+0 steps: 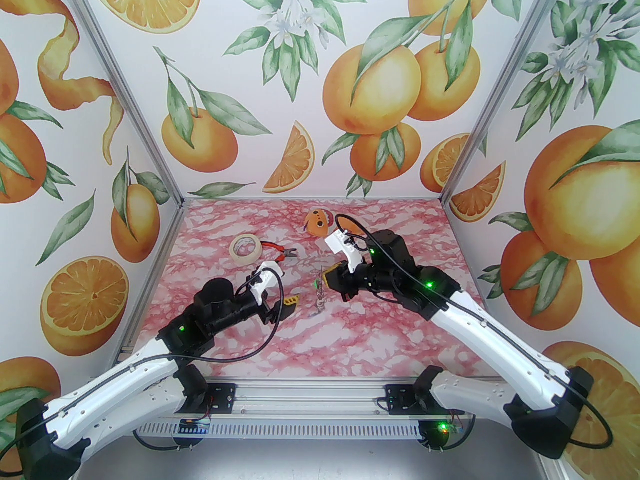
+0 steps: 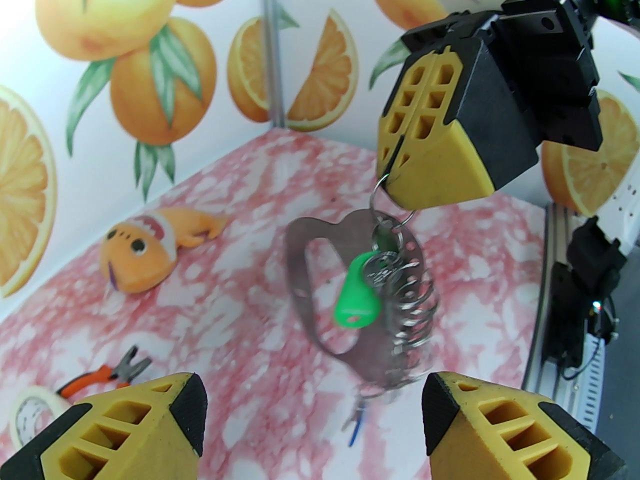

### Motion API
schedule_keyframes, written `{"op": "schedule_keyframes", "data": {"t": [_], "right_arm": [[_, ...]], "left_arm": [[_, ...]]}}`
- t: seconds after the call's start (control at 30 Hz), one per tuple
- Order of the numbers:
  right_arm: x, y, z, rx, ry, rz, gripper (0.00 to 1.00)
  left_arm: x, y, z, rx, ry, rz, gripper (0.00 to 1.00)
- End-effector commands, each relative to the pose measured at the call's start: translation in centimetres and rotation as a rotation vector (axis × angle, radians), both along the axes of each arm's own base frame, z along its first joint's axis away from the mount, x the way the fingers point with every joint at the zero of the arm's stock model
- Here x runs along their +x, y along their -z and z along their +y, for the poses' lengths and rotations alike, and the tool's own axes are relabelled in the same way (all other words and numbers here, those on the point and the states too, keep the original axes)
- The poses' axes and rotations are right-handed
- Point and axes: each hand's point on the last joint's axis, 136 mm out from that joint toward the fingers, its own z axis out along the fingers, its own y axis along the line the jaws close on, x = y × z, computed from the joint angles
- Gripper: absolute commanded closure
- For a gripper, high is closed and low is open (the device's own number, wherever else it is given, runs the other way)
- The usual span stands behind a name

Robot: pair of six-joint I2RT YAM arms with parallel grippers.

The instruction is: Remove the keys from the keyring

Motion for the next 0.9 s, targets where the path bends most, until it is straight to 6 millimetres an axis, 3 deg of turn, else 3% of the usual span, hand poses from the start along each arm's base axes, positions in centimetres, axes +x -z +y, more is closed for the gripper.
{"op": "schedule_keyframes", "data": {"t": [0.0, 0.17, 0.33, 0.63, 0.87], "right_arm": [[-1.0, -2.8, 0.4, 0.048, -0.080, -0.115, 1.00], [-1.3, -3.4, 0.3, 0.049, -0.130, -0.228, 1.00], [-1.8, -3.7, 0.6, 0.061, -0.186, -0.302, 1.00], [-2.6, -4.3, 0.8, 0.070, -0.269, -0.416, 1.00], [-2.9, -4.3, 1.1, 0.062, -0.320, -0.457, 1.00]], "left_arm": [[-0.5, -1.2, -1.2, -0.045, 0.077, -0.046, 0.30], [-0.2, -1.0, -2.0, -0.038, 0.100, -0.042, 0.34], [-1.6, -1.4, -3.2, -0.052, 0.221, -0.043, 0.35], [-1.6, -1.5, -4.3, -0.045, 0.280, -0.048, 0.40], [-0.6, -2.1, -4.6, -0.062, 0.249, -0.077, 0.48]]}}
